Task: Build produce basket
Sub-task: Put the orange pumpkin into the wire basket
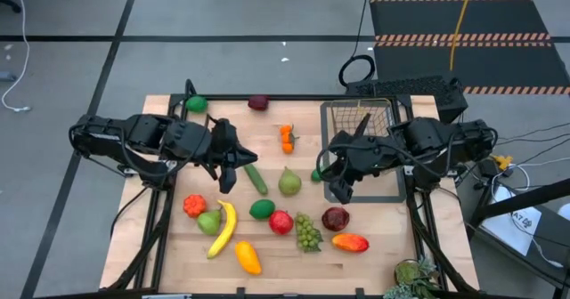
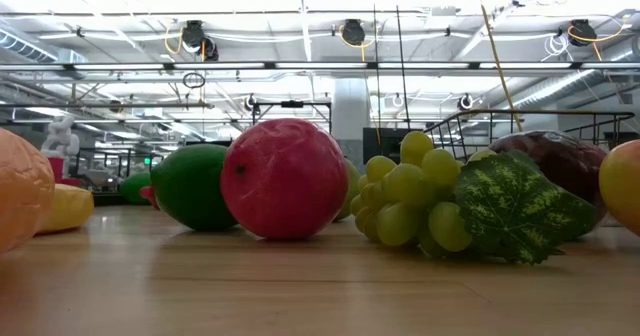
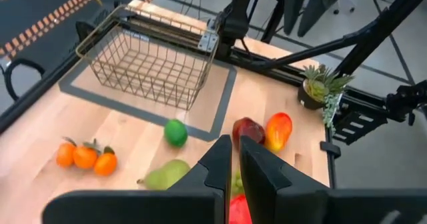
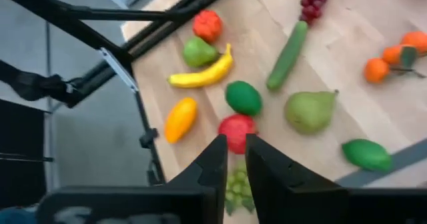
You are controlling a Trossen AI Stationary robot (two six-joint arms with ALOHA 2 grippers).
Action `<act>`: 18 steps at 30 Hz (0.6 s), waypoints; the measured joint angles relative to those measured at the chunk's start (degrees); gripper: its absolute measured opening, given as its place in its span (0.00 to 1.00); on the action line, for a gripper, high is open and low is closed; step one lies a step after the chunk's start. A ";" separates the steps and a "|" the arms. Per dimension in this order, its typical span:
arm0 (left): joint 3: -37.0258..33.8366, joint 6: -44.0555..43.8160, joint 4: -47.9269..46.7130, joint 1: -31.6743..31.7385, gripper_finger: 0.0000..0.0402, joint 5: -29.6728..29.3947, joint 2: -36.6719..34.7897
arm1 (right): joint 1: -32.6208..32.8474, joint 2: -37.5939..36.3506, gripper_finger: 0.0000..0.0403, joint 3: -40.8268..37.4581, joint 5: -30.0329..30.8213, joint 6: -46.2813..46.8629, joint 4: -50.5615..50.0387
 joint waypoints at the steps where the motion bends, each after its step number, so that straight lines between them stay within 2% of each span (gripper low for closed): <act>1: -0.04 -0.50 -0.22 0.00 0.08 0.00 0.02 | -0.04 -0.08 0.14 0.00 -0.07 -0.90 -0.60; 5: -0.20 -1.63 -0.25 -0.26 0.08 0.04 0.09 | 0.00 -0.21 0.17 0.00 -2.36 -8.30 -0.82; 9: -0.20 -3.00 -0.14 -0.39 0.08 0.09 0.09 | -0.97 -0.52 0.17 0.00 -9.33 -15.96 -1.61; 12: -0.22 -4.66 0.12 -0.55 0.08 0.22 0.09 | -1.70 -1.08 0.17 0.00 -13.41 -17.26 -6.09; 18: -0.22 -4.43 0.12 -1.90 0.08 0.26 0.09 | -2.27 -2.56 0.16 -0.02 -13.59 -15.28 -14.27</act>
